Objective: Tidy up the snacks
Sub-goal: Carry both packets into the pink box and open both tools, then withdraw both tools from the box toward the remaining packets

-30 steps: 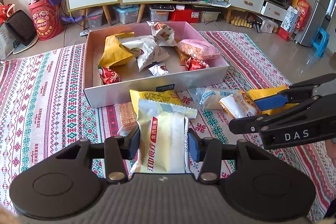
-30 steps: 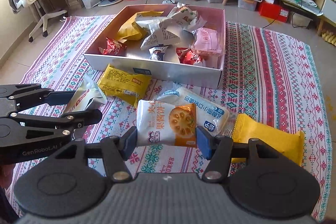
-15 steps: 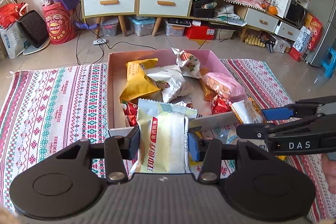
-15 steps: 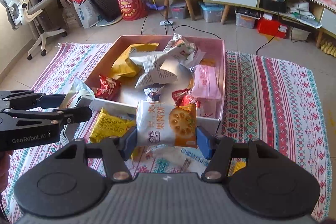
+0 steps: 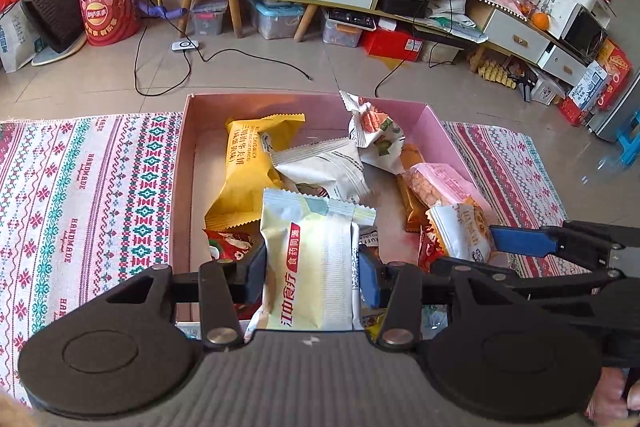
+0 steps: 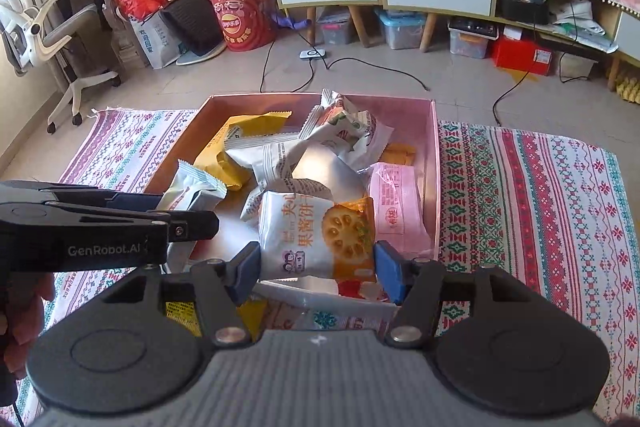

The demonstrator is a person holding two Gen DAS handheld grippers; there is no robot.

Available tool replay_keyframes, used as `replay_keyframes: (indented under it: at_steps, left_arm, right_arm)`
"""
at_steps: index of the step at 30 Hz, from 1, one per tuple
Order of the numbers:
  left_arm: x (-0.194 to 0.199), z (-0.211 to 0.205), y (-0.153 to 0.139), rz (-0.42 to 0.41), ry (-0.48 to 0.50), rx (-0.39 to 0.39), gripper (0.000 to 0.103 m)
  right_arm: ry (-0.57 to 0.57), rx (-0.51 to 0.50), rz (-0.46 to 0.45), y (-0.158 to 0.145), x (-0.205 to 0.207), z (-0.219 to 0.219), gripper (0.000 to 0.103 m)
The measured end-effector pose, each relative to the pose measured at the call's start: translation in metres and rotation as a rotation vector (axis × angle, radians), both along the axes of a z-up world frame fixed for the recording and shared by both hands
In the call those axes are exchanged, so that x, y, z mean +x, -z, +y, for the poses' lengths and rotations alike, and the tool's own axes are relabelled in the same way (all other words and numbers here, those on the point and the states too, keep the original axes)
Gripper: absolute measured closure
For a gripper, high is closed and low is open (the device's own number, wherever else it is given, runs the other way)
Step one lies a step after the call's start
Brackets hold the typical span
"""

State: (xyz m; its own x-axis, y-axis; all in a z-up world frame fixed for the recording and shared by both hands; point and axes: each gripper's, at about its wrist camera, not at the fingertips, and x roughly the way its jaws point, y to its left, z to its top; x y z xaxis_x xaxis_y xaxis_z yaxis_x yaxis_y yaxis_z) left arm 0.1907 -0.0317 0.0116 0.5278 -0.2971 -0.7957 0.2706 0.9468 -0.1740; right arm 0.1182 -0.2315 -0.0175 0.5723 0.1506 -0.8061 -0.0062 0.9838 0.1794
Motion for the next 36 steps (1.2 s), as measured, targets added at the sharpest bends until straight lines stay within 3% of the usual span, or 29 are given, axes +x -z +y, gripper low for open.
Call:
replay_keyframes:
  at_steps: [7,12,14,21,36]
  left_arm:
    - [0.015,-0.001,0.008,0.056,-0.031,-0.009,0.050]
    - [0.022,0.001,0.013,0.074,-0.049,-0.046,0.049]
    - [0.024,0.002,0.014,0.071,-0.051,-0.053,0.046]
    - [0.022,0.004,0.008,0.039,-0.052,-0.063,0.020]
    - [-0.010,0.003,-0.009,0.006,-0.003,-0.039,0.010]
  right_arm:
    - [-0.009,-0.020,0.001,0.001,0.004,0.003,0.043]
    - [-0.005,-0.037,-0.013,0.000,0.005,0.002,0.035]
    - [-0.005,-0.042,-0.013,-0.001,0.005,0.002,0.031]
    - [0.003,-0.033,-0.022,-0.003,0.003,-0.001,0.020]
    - [-0.014,-0.046,-0.026,-0.019,-0.021,0.001,0.011]
